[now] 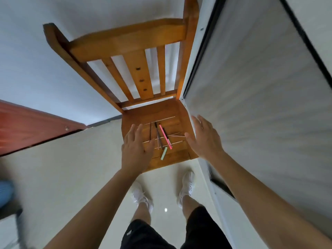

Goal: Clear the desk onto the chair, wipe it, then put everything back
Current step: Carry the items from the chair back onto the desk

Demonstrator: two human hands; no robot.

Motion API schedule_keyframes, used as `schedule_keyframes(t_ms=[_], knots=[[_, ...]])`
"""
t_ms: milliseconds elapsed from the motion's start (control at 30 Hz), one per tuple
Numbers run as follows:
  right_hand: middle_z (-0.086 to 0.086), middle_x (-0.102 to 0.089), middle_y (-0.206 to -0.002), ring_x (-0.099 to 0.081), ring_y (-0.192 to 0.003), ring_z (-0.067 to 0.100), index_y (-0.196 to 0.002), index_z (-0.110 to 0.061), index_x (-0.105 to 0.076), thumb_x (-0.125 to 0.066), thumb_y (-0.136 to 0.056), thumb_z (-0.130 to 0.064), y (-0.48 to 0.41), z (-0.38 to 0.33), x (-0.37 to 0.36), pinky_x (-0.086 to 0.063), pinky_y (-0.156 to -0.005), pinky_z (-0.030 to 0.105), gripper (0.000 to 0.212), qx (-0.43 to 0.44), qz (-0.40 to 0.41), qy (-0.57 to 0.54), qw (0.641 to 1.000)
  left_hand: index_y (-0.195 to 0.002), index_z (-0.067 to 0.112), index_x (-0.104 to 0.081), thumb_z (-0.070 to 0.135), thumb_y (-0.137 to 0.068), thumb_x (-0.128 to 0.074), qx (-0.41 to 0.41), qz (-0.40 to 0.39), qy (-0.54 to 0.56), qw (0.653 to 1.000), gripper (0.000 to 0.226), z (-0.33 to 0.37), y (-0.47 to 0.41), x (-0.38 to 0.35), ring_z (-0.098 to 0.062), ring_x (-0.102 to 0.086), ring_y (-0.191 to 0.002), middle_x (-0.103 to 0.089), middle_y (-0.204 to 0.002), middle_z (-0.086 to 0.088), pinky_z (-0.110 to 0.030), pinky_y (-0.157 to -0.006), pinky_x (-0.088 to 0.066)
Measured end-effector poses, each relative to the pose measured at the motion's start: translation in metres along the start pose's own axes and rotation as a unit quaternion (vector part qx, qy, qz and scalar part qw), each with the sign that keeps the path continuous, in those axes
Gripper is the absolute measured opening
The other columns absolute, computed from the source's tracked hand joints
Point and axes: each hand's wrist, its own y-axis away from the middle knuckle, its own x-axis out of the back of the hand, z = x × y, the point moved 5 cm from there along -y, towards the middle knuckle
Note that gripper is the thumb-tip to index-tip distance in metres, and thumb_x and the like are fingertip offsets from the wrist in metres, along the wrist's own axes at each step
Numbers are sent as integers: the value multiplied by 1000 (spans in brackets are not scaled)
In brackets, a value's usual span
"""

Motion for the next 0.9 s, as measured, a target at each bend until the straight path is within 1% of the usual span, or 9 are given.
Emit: schedule_keyframes(t_ms=[100,233,367,500,600,667,733,800,900], knots=[[5,-34,-159,-39,-143,28,-153,-25,-25,-37,-95,-65,-19,12,-55,-42,-109,45,71,-19,-11,-21,1000,-154,29,-22,60,-96,-44,27,-37,16,999,69,-30,-30,-61,-31,-24,-149,-19,-165,1,-58,-115,-30],[5,-44,-151,-50,-133,29,-149,-26,-29,-48,-94,-63,-37,18,-132,-48,-101,45,69,-35,-44,-35,998,-152,30,-25,60,-93,-50,52,-66,10,996,71,-70,-66,-135,-32,-24,-149,-23,-163,0,-56,-114,-30],[2,-48,-148,-52,-131,29,-146,-29,-35,-53,-92,-63,-51,13,-199,-49,-100,44,67,-33,-71,-56,995,-153,28,-26,64,-91,-51,78,-62,-14,995,76,-99,-95,-190,-31,-23,-148,-25,-162,-2,-55,-116,-31],[-2,-57,-140,-59,-122,22,-141,-28,-47,-53,-92,-64,-60,4,-246,-51,-92,35,60,-23,-78,-66,994,-152,24,-29,69,-89,-51,95,-51,-26,994,80,-108,-117,-227,-30,-27,-144,-30,-157,-6,-51,-115,-32],[-3,-57,-138,-61,-118,20,-137,-26,-52,-53,-92,-65,-65,-4,-262,-53,-89,33,60,-12,-58,-56,997,-148,23,-37,60,-90,-59,92,-19,-2,996,72,-114,-122,-240,-29,-34,-139,-38,-151,-6,-47,-113,-36],[-1,-59,-135,-62,-116,20,-135,-25,-56,-56,-91,-64,-70,-9,-264,-53,-85,33,59,-7,-41,-59,997,-142,21,-47,50,-92,-63,75,6,37,996,61,-122,-123,-240,-24,-44,-130,-46,-143,-4,-40,-108,-43],[-1,-61,-131,-63,-113,19,-134,-25,-58,-58,-92,-61,-75,-12,-265,-54,-81,33,55,-15,-34,-77,996,-132,18,-58,43,-91,-67,61,21,78,995,49,-132,-124,-237,-20,-54,-117,-54,-134,-3,-31,-98,-49],[-3,-63,-128,-64,-108,16,-131,-27,-61,-60,-93,-56,-81,-14,-265,-54,-82,35,48,-39,-33,-114,992,-122,15,-66,40,-90,-70,50,28,95,994,40,-137,-126,-235,-17,-59,-106,-57,-126,-2,-22,-87,-48],[-6,-66,-120,-66,-98,13,-126,-30,-66,-63,-93,-50,-85,-17,-266,-57,-80,36,38,-75,-20,-171,982,-117,16,-70,38,-88,-73,57,21,110,992,37,-141,-131,-234,-11,-58,-93,-57,-123,-1,-11,-76,-43]])
